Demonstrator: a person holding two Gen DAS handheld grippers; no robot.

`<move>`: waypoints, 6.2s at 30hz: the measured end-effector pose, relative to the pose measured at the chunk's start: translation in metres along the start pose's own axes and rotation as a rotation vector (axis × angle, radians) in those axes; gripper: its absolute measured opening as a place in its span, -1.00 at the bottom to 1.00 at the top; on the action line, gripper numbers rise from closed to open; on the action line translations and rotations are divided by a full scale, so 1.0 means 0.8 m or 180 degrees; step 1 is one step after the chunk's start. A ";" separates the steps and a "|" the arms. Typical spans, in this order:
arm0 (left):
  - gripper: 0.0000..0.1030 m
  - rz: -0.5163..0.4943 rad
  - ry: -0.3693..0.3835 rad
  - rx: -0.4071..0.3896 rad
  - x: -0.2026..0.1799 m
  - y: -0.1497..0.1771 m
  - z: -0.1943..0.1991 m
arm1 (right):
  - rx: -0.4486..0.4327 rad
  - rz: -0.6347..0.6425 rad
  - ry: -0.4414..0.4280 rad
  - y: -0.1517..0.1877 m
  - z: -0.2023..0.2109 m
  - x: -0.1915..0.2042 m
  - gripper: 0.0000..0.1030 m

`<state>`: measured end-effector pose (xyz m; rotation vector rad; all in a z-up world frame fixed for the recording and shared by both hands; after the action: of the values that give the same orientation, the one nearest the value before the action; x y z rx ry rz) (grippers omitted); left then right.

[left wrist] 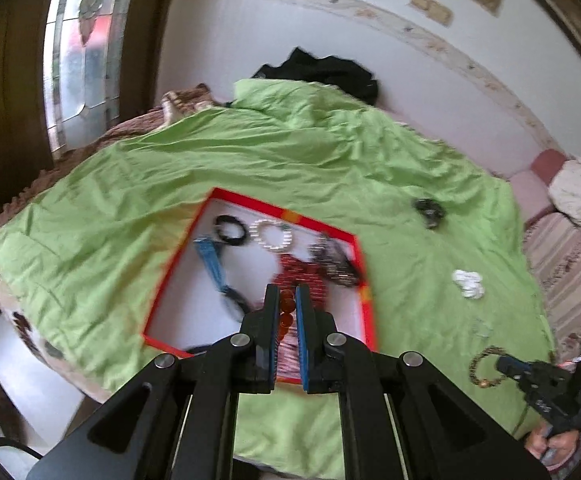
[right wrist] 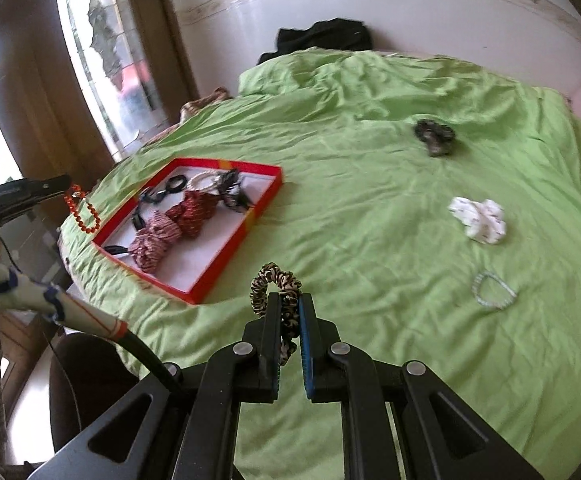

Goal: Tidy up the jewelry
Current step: 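Carry the red bracelet with the left tool while the right tool carries the leopard scrunchie to the tray, then open both tools to drop the bracelet and scrunchie in the tray, then move both open tools back over the white scrunchie and pale bead bracelet, then grasp the white cherry scrunchie with the left tool while the right tool grasps the pale bead bracelet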

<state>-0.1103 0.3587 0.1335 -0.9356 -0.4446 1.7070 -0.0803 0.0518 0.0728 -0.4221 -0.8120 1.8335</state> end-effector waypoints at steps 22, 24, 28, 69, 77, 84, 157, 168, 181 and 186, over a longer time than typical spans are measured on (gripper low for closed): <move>-0.86 0.0231 -0.0220 0.0397 0.119 0.012 -0.094 | 0.0413 0.0449 -0.0589 -0.051 -0.130 0.183 -0.82; -0.86 0.0263 -0.0263 0.0435 0.128 0.014 -0.101 | 0.0494 0.0462 -0.0579 -0.045 -0.142 0.188 -0.82; -0.86 0.0289 -0.0332 0.0488 0.141 0.018 -0.109 | 0.0602 0.0461 -0.0527 -0.034 -0.162 0.188 -0.82; 0.09 0.0119 -0.0572 -0.0026 0.064 0.045 0.002 | 0.0163 0.0149 -0.0184 -0.021 -0.082 0.097 -0.18; 0.12 -0.0178 -0.0438 0.0042 -0.013 0.058 0.004 | 0.0109 -0.0142 -0.0070 0.002 -0.044 0.035 -0.17; 0.20 -0.0357 -0.0341 0.0176 -0.077 0.081 -0.009 | 0.0066 -0.0343 0.0023 0.026 -0.019 -0.025 -0.16; 0.21 -0.1790 -0.0592 0.1176 -0.352 0.133 -0.325 | 0.0183 -0.1755 0.0239 0.044 -0.134 -0.372 -0.10; 0.21 -0.1208 -0.0009 0.1302 -0.389 0.106 -0.385 | 0.0209 -0.1758 0.0095 0.046 -0.139 -0.369 -0.10; 0.31 -0.0659 0.0950 0.1682 -0.471 0.108 -0.485 | 0.0203 -0.1411 0.0130 0.041 -0.140 -0.345 -0.10; 0.31 -0.0642 0.0943 0.1794 -0.480 0.126 -0.502 | 0.0256 -0.1190 0.0203 0.042 -0.148 -0.332 -0.25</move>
<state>0.1742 -0.0949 -0.0462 -0.6814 0.1364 1.3705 0.0762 -0.1588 -0.0564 -0.2557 -0.7167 1.4917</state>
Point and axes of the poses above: each gripper's, at about its wrist camera, not at the fingertips, and z roughly against the way its jaws point, x to its left, y to its underside, the point moved 9 cm from there along -z, roughly the way its jaws point, and after that the axes turned 8 degrees about y, right-handed, at the moved point
